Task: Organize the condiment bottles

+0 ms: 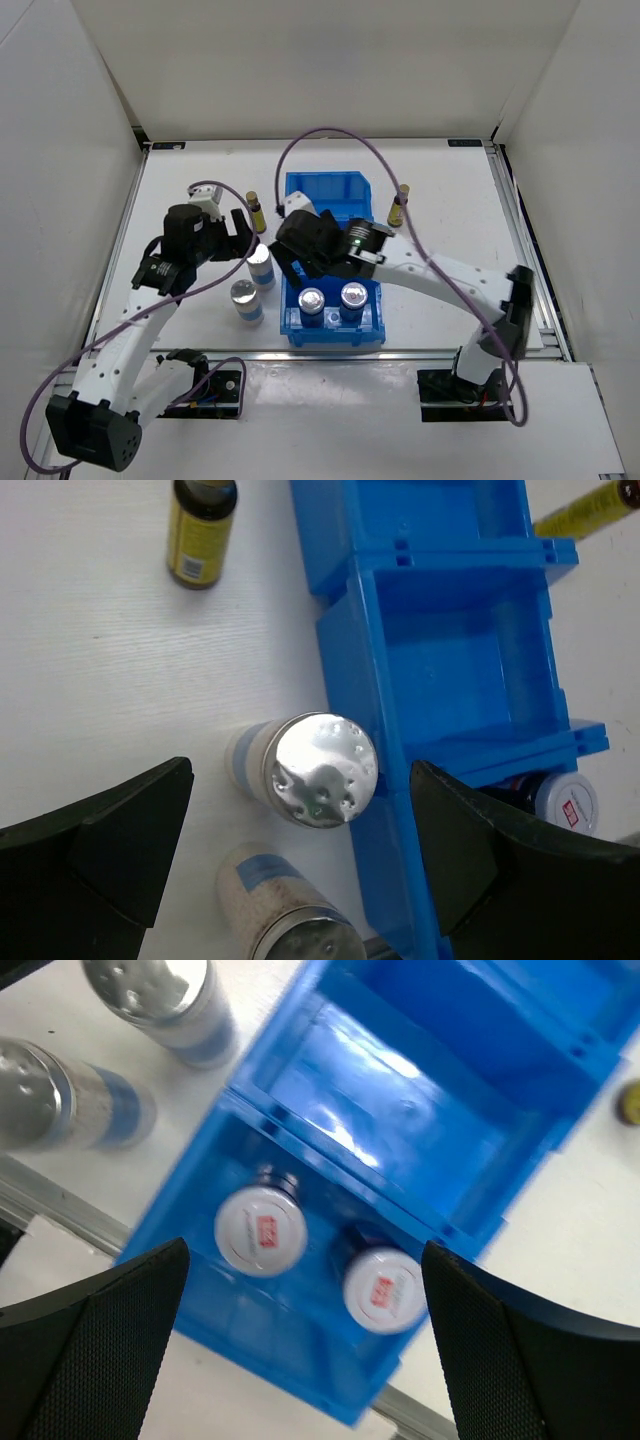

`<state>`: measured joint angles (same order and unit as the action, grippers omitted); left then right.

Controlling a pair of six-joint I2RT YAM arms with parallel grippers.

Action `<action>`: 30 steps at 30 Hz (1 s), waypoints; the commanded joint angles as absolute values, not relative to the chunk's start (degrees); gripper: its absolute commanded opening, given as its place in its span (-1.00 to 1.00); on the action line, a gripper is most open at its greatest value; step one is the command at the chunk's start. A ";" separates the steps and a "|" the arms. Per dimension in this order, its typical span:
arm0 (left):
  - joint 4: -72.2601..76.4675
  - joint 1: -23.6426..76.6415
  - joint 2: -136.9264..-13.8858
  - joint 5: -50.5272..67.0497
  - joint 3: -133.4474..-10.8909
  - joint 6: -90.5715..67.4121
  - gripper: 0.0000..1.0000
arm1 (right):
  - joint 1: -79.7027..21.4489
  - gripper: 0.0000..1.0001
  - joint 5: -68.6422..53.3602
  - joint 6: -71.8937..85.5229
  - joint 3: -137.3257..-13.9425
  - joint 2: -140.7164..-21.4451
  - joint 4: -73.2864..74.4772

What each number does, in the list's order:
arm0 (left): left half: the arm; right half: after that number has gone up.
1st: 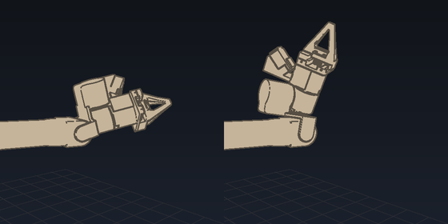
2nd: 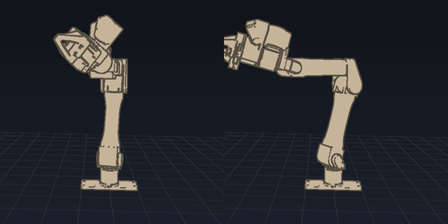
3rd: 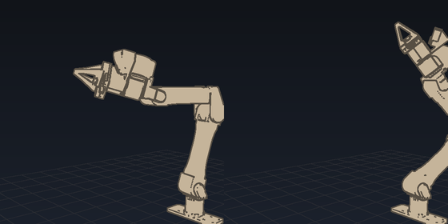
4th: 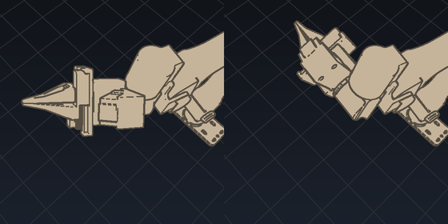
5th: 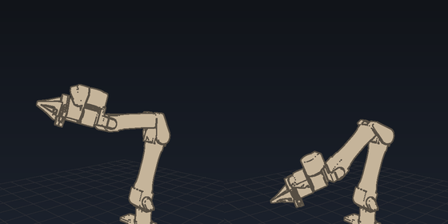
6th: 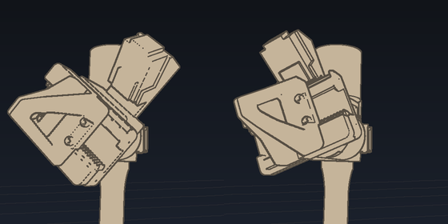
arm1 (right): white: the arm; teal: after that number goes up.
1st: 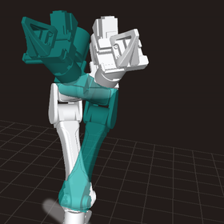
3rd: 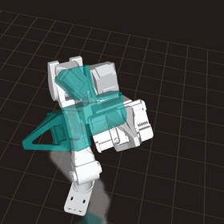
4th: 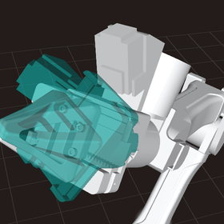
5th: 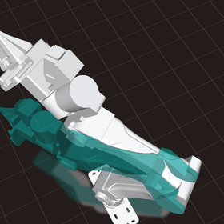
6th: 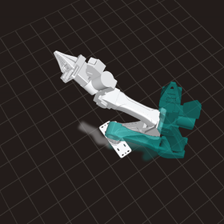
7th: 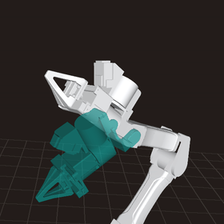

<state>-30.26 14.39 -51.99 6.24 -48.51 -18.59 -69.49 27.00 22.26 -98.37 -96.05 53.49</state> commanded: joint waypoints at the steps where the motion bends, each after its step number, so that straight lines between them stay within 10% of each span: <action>1: -29.87 14.59 -56.84 14.32 -50.88 -16.08 1.00 | -69.35 1.00 32.94 23.81 -96.16 -85.45 54.22; 25: -34.71 17.93 -67.06 11.34 -53.79 -16.08 0.14 | -68.29 1.00 54.84 39.46 -100.21 -54.33 93.52; 30: -35.24 18.98 -68.29 10.29 -54.32 -15.56 0.56 | -68.29 1.00 54.84 41.22 -95.72 -49.84 93.52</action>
<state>-33.06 17.98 -67.51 11.77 -52.66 -16.53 -68.31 52.18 38.04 -96.90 -52.03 76.77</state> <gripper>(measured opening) 0.760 0.998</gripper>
